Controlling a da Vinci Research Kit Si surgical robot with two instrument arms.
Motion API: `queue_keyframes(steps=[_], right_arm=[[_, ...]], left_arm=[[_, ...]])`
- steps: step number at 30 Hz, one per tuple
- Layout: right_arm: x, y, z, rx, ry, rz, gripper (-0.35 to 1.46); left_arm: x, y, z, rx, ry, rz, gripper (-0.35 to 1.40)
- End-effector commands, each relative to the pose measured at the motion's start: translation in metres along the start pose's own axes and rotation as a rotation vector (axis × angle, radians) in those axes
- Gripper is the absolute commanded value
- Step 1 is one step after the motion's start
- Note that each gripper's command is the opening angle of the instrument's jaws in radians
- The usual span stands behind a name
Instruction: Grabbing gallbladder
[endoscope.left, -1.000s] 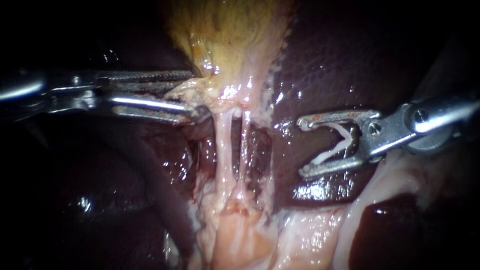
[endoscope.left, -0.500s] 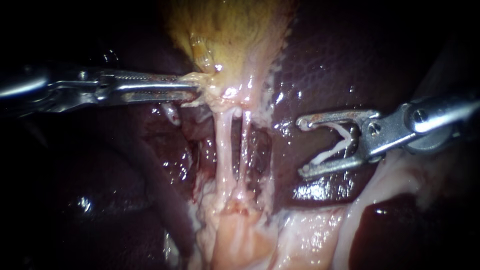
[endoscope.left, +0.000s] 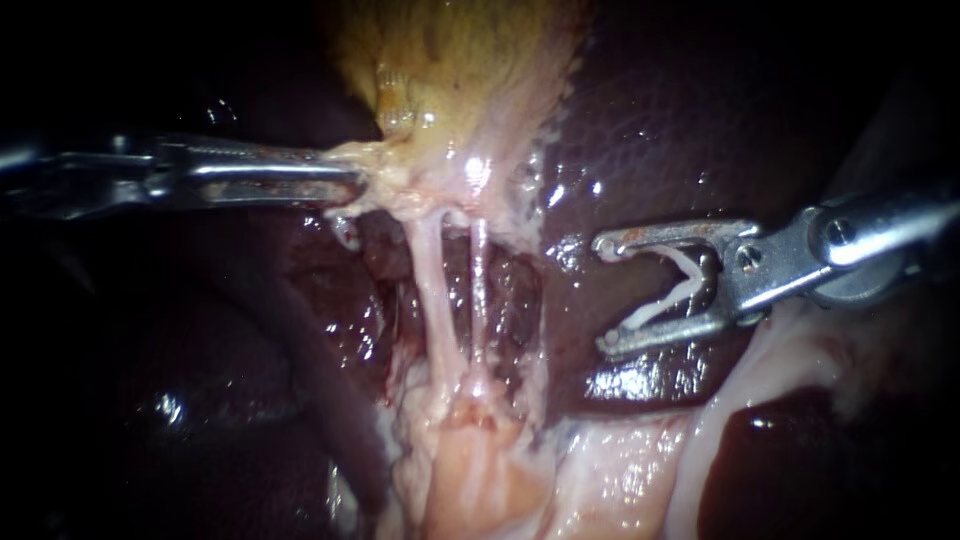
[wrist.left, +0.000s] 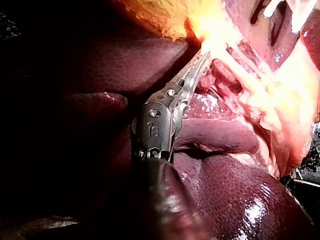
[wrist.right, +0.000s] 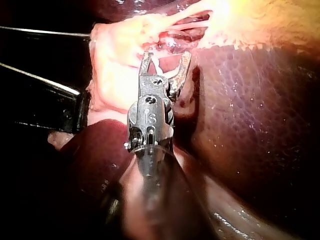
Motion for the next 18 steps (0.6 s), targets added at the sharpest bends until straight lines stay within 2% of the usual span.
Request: queue_keyframes(steps=[1, 4, 8, 18], right_arm=[[0.0000, 0.0000, 0.0000, 0.000, 0.000, 0.000, 0.44], [0.0000, 0.0000, 0.0000, 0.000, 0.000, 0.000, 0.44], [0.0000, 0.0000, 0.0000, 0.000, 0.000, 0.000, 0.44], [0.0000, 0.0001, 0.0000, -0.001, 0.000, 0.001, 0.44]], left_arm=[[0.0007, 0.0000, -0.0009, 0.001, 0.014, -0.009, -0.35], [0.0021, 0.0002, -0.0031, 0.009, 0.044, -0.013, -0.35], [0.0032, 0.0003, -0.0048, 0.016, 0.060, -0.010, -0.35], [0.0031, 0.0004, -0.0046, 0.019, 0.060, -0.009, -0.35]])
